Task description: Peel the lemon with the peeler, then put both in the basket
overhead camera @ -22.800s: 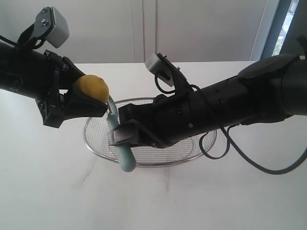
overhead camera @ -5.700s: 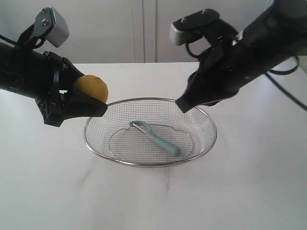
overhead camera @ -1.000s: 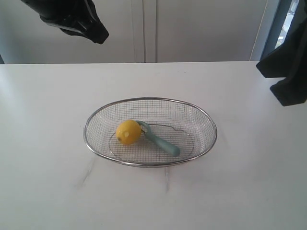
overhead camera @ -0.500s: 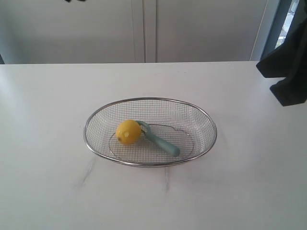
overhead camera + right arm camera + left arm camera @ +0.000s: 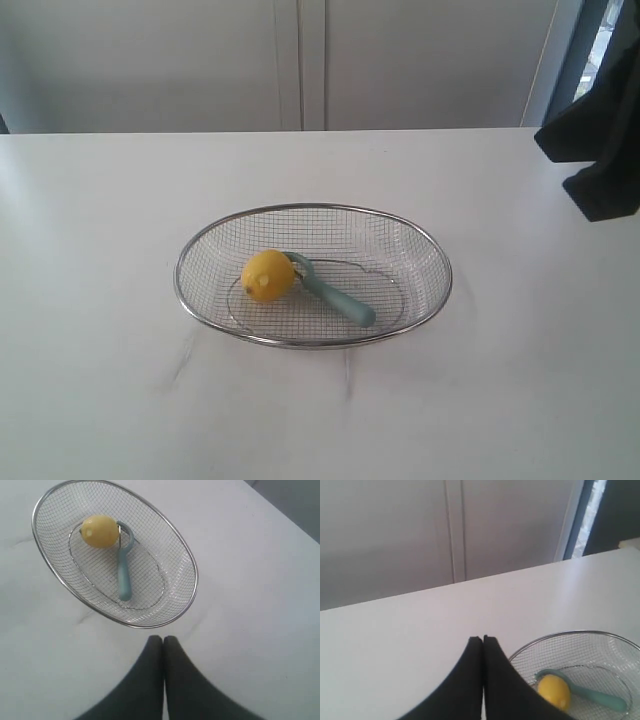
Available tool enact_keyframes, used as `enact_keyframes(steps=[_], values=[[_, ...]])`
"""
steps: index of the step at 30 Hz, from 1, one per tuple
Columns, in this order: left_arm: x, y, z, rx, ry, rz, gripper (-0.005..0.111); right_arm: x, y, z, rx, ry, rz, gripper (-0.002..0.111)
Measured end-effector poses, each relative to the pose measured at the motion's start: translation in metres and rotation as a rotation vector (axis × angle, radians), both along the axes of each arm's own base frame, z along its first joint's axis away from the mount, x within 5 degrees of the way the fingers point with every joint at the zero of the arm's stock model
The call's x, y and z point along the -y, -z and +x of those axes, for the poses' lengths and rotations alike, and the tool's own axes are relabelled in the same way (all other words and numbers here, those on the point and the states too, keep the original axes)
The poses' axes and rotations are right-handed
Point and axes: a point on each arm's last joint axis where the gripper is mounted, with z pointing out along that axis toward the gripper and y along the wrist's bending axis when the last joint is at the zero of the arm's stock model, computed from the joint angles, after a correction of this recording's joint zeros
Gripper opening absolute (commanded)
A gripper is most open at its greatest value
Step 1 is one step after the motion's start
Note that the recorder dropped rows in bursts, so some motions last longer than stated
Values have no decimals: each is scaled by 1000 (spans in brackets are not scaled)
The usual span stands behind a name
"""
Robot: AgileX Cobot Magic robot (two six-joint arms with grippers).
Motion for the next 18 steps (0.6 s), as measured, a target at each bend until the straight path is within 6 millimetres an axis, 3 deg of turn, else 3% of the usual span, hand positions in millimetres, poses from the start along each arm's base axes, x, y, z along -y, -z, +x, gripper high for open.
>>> enact_keyframes(steps=[7, 18], values=[[-18, 44, -44, 58, -105, -28, 0, 0, 0, 0, 0, 0, 0, 0], [-25, 105, -81, 112, -157, -48, 0, 0, 0, 0, 0, 0, 0, 0]])
